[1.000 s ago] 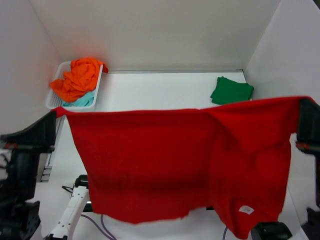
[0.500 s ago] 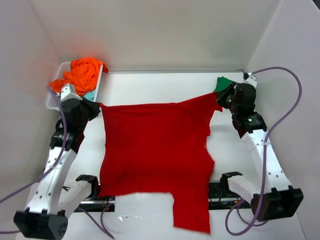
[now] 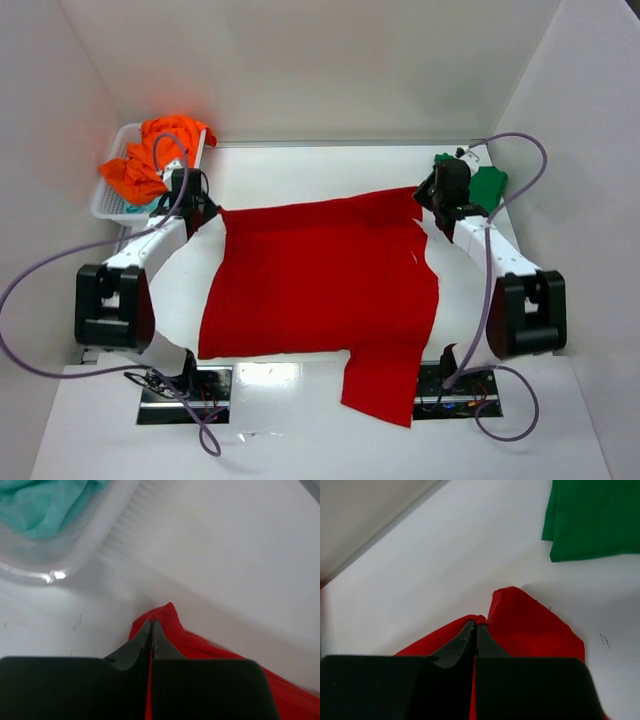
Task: Fold and stack the t-shirts
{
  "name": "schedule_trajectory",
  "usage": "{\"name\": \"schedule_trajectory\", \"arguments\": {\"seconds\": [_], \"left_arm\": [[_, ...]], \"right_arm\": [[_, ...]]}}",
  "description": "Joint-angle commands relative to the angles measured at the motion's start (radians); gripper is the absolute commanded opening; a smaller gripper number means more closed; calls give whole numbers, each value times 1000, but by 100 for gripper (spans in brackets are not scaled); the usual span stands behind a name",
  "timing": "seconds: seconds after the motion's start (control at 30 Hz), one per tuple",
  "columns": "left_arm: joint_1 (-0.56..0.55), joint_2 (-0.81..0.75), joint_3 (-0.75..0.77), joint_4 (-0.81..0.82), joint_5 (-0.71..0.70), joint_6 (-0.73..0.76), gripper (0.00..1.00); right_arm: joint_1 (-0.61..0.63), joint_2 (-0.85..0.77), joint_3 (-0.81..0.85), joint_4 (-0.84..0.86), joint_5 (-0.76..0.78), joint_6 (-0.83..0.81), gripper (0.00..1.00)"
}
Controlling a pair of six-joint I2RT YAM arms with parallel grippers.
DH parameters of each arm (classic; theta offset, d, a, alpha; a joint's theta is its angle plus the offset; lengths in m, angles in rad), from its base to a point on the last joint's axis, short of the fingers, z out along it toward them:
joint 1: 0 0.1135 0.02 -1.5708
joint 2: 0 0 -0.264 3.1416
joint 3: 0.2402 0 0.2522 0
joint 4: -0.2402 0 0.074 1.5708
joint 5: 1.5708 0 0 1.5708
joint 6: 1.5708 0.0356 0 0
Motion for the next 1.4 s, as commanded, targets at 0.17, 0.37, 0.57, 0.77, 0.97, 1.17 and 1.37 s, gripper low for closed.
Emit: {"name": "schedule_trajectory", "arguments": {"seconds": [0.17, 0.37, 0.57, 0.77, 0.97, 1.17, 1.37], "left_arm": [[42, 296, 335, 131, 26, 46, 0], [61, 380, 421, 128, 5, 64, 0], [79, 453, 499, 119, 5, 97, 0], [79, 478, 508, 110, 27, 97, 0], [79, 459, 496, 100, 17, 115, 0], [79, 459, 476, 100, 39, 115, 0], [79, 478, 476, 100, 51, 115, 0]], "right_arm": [[-32, 226, 231, 120, 66, -1, 0], [-83, 358, 351, 97, -35, 19, 0], [-92, 444, 420, 87, -109, 28, 0], [-101, 489, 443, 87, -276, 48, 0], [-101, 498, 425, 78, -342, 79, 0], [-101, 516, 335, 78, -360, 90, 0], [-101, 555, 316, 78, -320, 56, 0]]}}
